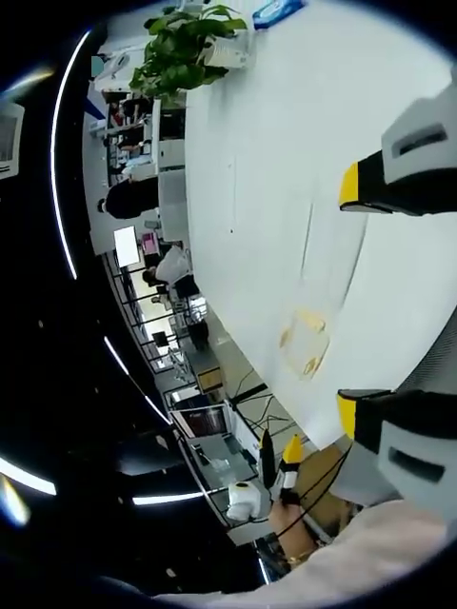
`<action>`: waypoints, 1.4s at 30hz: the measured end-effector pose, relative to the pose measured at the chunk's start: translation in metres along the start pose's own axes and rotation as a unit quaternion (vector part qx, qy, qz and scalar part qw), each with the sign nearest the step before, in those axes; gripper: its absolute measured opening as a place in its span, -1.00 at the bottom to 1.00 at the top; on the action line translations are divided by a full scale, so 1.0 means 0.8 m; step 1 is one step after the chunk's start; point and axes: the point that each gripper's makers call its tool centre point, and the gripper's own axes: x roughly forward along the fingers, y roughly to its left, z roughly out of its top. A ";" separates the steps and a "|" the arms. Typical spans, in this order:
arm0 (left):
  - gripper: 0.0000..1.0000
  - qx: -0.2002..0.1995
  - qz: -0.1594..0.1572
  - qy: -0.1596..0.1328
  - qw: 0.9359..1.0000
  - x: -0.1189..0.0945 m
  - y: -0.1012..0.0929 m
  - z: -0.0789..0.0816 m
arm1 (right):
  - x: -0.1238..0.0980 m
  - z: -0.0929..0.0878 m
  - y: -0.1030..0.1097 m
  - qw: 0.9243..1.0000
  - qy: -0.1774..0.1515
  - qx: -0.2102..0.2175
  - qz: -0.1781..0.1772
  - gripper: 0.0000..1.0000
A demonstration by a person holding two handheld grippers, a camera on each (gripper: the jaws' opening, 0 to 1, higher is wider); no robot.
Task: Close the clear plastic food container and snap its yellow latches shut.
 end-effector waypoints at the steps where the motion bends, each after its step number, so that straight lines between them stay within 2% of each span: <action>1: 0.76 -0.001 0.000 0.000 1.000 0.000 0.000 -0.001 | 0.000 0.000 -0.001 1.000 -0.001 -0.001 -0.002 0.54; 10: 0.89 -0.012 0.012 -0.011 1.000 -0.006 0.007 0.000 | -0.003 -0.001 -0.007 1.000 -0.008 0.000 -0.016 0.75; 27: 0.88 -0.013 0.018 -0.011 1.000 -0.011 0.005 -0.001 | -0.002 0.001 -0.004 1.000 0.001 -0.008 0.001 0.71; 42: 0.84 -0.009 0.012 0.009 1.000 -0.010 0.003 -0.013 | 0.002 -0.008 0.000 1.000 0.021 -0.008 0.011 0.69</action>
